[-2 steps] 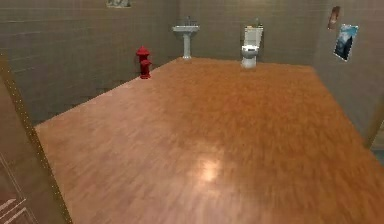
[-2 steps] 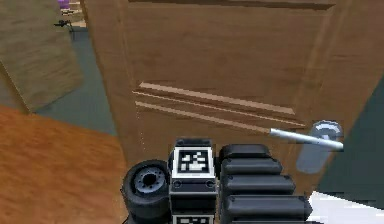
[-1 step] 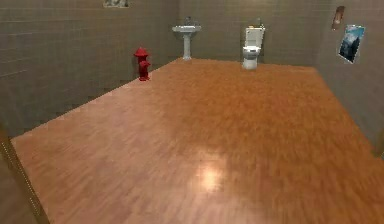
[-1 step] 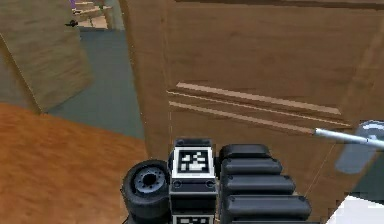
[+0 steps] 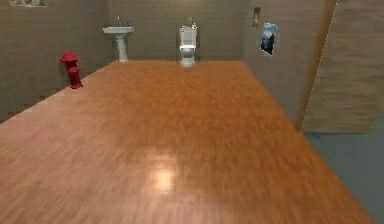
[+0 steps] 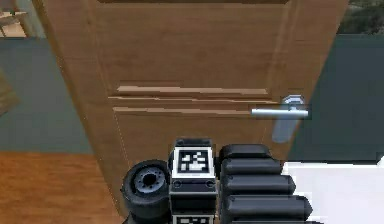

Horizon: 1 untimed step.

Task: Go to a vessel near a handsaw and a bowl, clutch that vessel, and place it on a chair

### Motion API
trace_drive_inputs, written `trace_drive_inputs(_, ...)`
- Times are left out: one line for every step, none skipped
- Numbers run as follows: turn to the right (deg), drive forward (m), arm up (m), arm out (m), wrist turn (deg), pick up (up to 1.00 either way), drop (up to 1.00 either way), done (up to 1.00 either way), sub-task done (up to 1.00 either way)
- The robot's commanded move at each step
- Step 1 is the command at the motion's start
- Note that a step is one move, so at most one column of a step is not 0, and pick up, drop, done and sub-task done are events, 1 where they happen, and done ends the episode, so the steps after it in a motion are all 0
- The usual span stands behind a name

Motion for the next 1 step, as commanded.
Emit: trace_drive_inputs(0.0,0.75,0.0,0.0,0.0,0.0,0.0,0.0,0.0)
